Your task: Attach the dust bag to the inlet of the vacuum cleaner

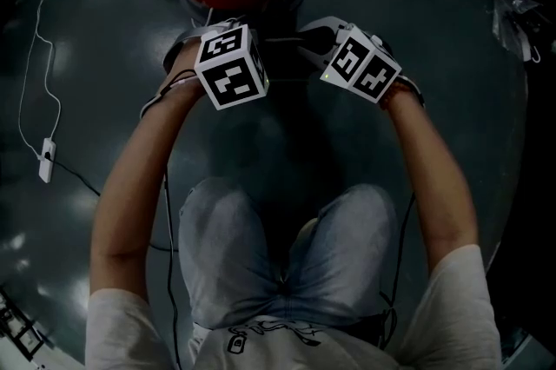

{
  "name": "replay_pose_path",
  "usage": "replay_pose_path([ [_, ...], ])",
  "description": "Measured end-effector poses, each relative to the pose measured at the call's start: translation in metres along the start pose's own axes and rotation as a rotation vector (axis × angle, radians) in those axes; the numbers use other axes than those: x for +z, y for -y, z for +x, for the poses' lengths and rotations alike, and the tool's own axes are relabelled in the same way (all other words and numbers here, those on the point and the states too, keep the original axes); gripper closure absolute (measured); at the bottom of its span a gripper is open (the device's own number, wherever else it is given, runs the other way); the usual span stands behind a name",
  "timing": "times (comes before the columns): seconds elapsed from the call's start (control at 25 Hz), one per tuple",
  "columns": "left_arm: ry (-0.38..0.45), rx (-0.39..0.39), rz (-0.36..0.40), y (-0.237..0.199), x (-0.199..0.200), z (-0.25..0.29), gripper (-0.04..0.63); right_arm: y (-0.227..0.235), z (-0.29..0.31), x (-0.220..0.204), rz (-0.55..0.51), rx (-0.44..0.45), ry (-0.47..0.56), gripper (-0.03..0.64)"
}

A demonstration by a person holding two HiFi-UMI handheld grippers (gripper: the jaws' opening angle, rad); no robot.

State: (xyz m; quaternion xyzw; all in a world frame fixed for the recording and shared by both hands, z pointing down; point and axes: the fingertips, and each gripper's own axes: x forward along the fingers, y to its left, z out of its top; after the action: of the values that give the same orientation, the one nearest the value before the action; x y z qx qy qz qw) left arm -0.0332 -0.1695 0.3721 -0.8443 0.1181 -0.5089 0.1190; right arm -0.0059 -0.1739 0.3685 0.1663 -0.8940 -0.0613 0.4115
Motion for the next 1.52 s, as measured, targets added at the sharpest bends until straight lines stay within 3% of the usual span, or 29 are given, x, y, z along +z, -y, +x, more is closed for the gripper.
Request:
replay_pose_path([
  [0.16, 0.047, 0.021, -0.081, -0.003, -0.008, -0.004, 0.555, 0.003, 0.002, 0.011, -0.049, 0.001, -0.031, 0.571],
  [0.44, -0.017, -0.017, 0.025, -0.006, 0.001, 0.001, 0.554, 0.002, 0.004, -0.004, 0.054, -0.003, -0.007, 0.572],
  [0.72, 0.041, -0.006, -0.081, -0.006, -0.010, -0.002, 0.555, 0.003, 0.006, 0.010, -0.037, 0.007, -0.071, 0.571],
  [1.0, -0.045, -0.019, 0.059, -0.009, 0.000, 0.002, 0.552, 0.003, 0.007, -0.005, 0.120, 0.006, -0.010, 0.572],
  [1.16, 0.007, 0.018, -0.005, -0.011, -0.004, 0.000, 0.555, 0.003, 0.008, 0.000, 0.031, -0.013, -0.064, 0.572],
  [1.32, 0.033, 0.003, -0.081, -0.007, -0.013, 0.004, 0.557, 0.003, 0.010, 0.005, -0.071, -0.011, -0.115, 0.572],
  [1.4, 0.011, -0.006, -0.061, -0.007, -0.012, 0.005, 0.557, 0.003, 0.011, 0.002, -0.019, 0.000, -0.083, 0.571],
  [1.52, -0.057, -0.028, 0.037, -0.010, -0.004, 0.007, 0.555, 0.006, 0.009, -0.006, 0.130, 0.013, 0.003, 0.571],
])
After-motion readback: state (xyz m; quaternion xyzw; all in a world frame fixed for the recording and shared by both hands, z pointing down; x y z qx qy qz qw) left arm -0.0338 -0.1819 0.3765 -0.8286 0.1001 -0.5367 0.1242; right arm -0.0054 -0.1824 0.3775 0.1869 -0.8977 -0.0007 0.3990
